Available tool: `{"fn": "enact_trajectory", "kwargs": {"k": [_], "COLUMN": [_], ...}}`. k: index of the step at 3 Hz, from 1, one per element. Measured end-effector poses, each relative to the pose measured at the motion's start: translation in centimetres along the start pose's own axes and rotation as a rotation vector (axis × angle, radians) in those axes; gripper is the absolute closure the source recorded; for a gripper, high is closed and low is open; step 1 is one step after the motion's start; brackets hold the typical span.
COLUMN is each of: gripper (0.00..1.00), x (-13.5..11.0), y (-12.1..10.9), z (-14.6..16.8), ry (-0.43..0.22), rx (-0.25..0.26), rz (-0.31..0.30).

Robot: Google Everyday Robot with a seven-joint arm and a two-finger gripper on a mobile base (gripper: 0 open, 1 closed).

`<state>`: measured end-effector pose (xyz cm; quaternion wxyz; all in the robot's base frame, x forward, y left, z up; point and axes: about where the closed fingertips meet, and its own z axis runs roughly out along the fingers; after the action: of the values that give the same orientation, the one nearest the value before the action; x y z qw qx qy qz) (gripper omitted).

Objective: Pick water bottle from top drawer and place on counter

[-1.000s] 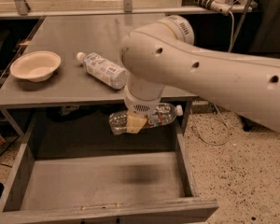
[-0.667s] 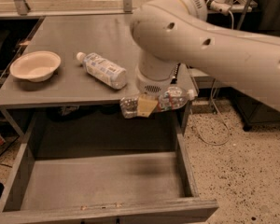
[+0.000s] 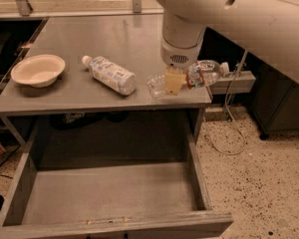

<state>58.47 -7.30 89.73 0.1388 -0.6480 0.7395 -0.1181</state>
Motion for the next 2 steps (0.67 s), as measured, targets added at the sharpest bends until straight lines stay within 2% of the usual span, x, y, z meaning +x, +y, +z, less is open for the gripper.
{"fn": "enact_trajectory", "kwargs": {"k": [1,2], "gripper": [1.0,1.0], "x": [1.32,1.34], "y": [-3.27,-3.75], "z": [-2.23,-2.87], "ry": [0.051,0.045], "rx": [0.043,0.055], "rz": [0.005,0.012]}}
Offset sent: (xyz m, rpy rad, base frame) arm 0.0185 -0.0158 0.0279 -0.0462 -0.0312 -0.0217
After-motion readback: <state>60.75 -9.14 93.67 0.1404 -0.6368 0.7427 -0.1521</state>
